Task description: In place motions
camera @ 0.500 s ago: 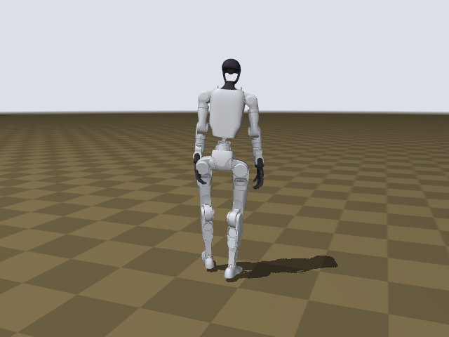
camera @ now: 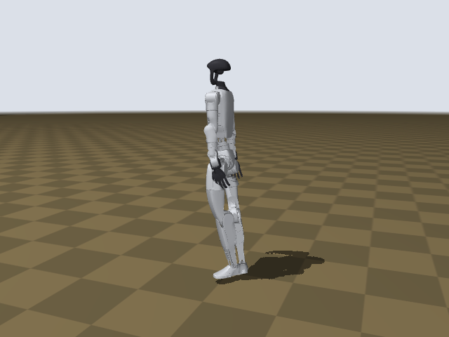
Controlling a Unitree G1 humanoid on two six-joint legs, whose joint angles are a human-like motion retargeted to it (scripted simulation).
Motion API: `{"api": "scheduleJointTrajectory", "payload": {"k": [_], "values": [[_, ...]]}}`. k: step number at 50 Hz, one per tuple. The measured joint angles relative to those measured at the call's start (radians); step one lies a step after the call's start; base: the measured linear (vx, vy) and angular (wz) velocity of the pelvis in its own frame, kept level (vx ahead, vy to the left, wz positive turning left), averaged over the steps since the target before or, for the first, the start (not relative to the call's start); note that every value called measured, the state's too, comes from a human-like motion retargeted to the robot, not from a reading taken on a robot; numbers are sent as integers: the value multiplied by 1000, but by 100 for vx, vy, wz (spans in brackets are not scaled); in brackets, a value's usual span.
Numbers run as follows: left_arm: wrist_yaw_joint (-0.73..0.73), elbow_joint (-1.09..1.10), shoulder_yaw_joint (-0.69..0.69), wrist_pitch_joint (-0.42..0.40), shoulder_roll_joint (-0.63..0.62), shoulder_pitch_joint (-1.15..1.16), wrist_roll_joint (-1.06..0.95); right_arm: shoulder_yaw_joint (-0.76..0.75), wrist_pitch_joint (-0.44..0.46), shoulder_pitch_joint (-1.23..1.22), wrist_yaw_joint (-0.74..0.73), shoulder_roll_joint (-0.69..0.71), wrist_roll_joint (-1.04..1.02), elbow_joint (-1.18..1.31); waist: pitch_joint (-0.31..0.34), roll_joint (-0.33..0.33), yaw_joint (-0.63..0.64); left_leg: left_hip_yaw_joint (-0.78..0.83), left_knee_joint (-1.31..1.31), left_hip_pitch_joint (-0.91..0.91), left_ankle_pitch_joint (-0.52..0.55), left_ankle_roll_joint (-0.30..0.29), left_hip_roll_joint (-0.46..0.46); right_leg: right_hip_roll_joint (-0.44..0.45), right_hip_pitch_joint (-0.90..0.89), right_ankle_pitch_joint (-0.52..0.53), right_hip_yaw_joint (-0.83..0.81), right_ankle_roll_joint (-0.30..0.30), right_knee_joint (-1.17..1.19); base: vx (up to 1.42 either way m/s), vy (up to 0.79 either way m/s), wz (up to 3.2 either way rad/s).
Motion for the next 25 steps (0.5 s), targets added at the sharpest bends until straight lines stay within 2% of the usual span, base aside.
{"api": "scheduleJointTrajectory", "payload": {"k": [2, 5, 8, 10, 12, 14, 17, 20, 25], "values": [[5, 12, 9, -7, -16, 10, -4, -18, 2, 5, -7, -10, 21, 5, 2, 9, 27, -89, -36, -8, 1, 33, -35, 0, 15, 31, -8, 2, 16, -13, 39, 103], [21, 33, 21, -11, -37, 23, -17, -31, 18, -8, -2, -8, 56, 16, 20, 33, 71, -196, -45, -21, 2, 58, -34, -13, 43, 114, -22, -19, 61, -15, 44, 52], [72, 45, 7, -29, -56, 27, -37, -38, 3, -22, 21, -9, 90, -7, 59, 115, 91, -254, -51, 3, -25, 55, 23, -41, 61, 234, 24, -98, 217, -16, 35, 75], [87, 50, -3, -30, -64, 21, -28, -29, -11, -24, 45, -12, 88, -47, 83, 183, 73, -308, -44, 10, -44, 54, 71, -127, 25, 286, 124, -177, 449, -10, 42, 129], [64, 47, -7, -9, -57, 20, 6, -5, -16, -26, 40, -2, 69, -79, 101, 197, 31, -359, -35, 3, -46, 62, 70, -219, -73, 298, 314, -217, 666, -6, 31, 148], [23, 40, -21, 16, -43, 14, 45, 14, -18, -36, 18, 16, 59, -87, 115, 191, 8, -400, -24, -12, -42, 74, 58, -193, -170, 274, 532, -179, 724, -12, 24, 134], [-34, 23, -54, 46, -16, -7, 91, 28, -15, -50, 9, 40, 68, -92, 142, 181, -7, -462, -11, -31, -29, 89, 49, -66, -267, 211, 818, -130, 696, -17, 8, 143], [-75, 6, -79, 49, 9, -30, 112, 46, -9, -45, 19, 60, 61, -109, 154, 177, -36, -531, -5, -49, -18, 95, 45, -20, -303, 156, 921, -134, 613, -1, 8, 171], [-132, -16, -105, 58, 27, -73, 113, 72, -13, -25, 0, 64, 11, -96, 153, 128, -61, -668, -13, -60, 2, 106, -31, -24, -317, 88, 978, -142, 308, 8, 1, 167]]}}
